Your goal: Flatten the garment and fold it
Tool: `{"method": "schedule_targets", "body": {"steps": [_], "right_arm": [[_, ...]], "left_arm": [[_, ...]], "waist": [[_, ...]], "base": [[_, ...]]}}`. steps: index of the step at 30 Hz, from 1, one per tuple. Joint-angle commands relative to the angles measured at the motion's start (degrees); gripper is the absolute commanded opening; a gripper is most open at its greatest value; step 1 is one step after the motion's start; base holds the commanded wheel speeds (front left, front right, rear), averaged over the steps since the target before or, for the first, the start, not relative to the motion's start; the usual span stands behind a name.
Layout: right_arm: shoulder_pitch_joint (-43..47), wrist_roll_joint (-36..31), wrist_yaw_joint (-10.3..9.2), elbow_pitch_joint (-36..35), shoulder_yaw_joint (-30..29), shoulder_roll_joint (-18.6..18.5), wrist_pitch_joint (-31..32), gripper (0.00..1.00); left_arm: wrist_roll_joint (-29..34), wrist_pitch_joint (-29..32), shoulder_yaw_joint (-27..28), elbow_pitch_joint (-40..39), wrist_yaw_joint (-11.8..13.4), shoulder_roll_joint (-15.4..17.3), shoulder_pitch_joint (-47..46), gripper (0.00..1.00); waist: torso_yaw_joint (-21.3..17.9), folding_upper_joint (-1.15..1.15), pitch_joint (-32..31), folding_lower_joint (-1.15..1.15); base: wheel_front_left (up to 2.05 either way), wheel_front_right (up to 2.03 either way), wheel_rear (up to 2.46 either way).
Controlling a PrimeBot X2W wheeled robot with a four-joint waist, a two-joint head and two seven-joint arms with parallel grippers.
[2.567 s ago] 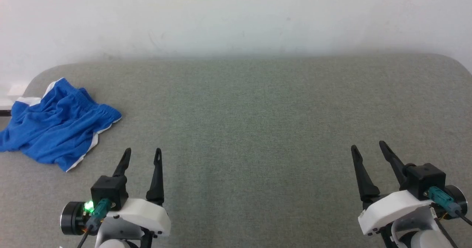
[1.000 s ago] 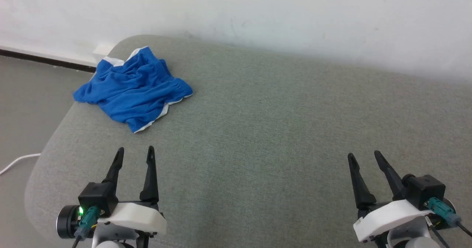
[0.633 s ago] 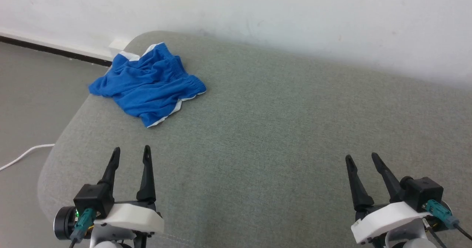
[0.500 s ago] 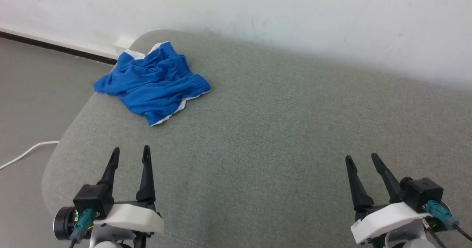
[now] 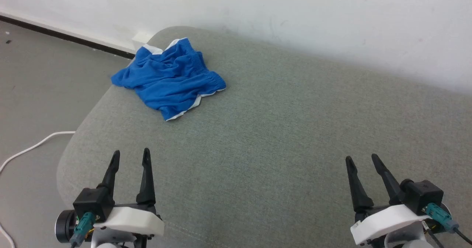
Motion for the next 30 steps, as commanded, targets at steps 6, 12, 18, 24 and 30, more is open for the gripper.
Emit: {"method": "schedule_targets", "body": {"steps": [6, 12, 18, 24, 30], "right_arm": [[0.37, 0.23, -0.06, 0.69, 0.29, 0.12, -1.27, 1.0], [0.33, 0.28, -0.06, 1.18, 0.67, 0.13, -1.99, 1.0], [0.27, 0.29, -0.06, 1.37, 0.79, 0.13, -2.07, 1.0], [0.28, 0.25, -0.06, 1.5, 0.78, 0.13, -2.07, 1.0], [-0.59, -0.42, -0.06, 1.29, 0.9, 0.13, -2.07, 1.0]], "left_arm": [[-0.79, -1.18, 0.3, 0.86, 0.1, -0.16, 0.57, 1.0], [-1.03, -1.9, 0.55, 1.81, 0.53, -0.17, 0.58, 1.0], [-0.97, -1.99, 0.66, 2.36, 0.74, -0.17, 0.55, 1.0], [-0.86, -1.99, 0.75, 3.4, 0.9, -0.17, 0.72, 1.0], [-0.86, -0.44, 0.17, 8.17, -0.32, 1.21, -4.3, 1.0]], "waist": [[1.61, 0.0, -0.19, 0.0], [2.94, 0.0, -0.22, 0.0], [2.97, 0.0, -0.33, 0.0], [2.69, 0.0, -0.45, 0.0], [2.05, 0.0, 0.8, 0.0]], "base": [[0.0, 0.0, 0.0], [0.0, 0.0, 0.0], [0.0, 0.0, 0.0], [0.0, 0.0, 0.0], [0.0, 0.0, 0.0]]}}
